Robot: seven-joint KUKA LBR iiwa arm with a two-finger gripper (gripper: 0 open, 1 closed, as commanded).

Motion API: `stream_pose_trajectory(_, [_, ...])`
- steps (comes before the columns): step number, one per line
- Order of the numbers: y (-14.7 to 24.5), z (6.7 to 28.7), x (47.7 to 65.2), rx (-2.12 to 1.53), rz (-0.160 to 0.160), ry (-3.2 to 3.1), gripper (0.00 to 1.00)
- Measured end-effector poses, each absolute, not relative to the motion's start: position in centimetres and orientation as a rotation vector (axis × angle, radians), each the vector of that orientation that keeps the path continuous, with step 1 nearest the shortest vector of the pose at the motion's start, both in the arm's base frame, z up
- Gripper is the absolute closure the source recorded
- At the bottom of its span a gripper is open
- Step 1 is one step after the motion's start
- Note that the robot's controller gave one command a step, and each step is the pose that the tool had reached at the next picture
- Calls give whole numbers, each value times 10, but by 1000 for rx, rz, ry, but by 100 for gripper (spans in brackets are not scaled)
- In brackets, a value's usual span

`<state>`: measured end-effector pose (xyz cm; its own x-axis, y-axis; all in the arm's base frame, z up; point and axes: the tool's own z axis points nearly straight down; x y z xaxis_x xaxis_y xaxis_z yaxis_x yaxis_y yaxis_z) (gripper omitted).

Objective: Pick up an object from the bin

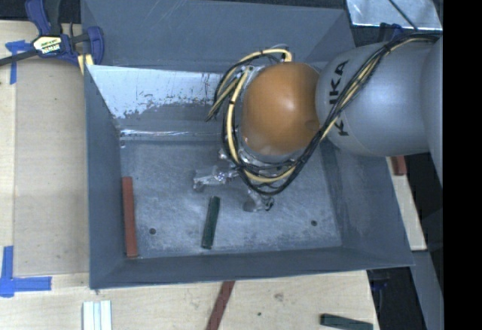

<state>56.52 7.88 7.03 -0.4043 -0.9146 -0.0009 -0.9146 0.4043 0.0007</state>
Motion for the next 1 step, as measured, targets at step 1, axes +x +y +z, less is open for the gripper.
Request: stream_pose_trajectory(1, [79, 70, 565, -1714, 2, 2633, 0])
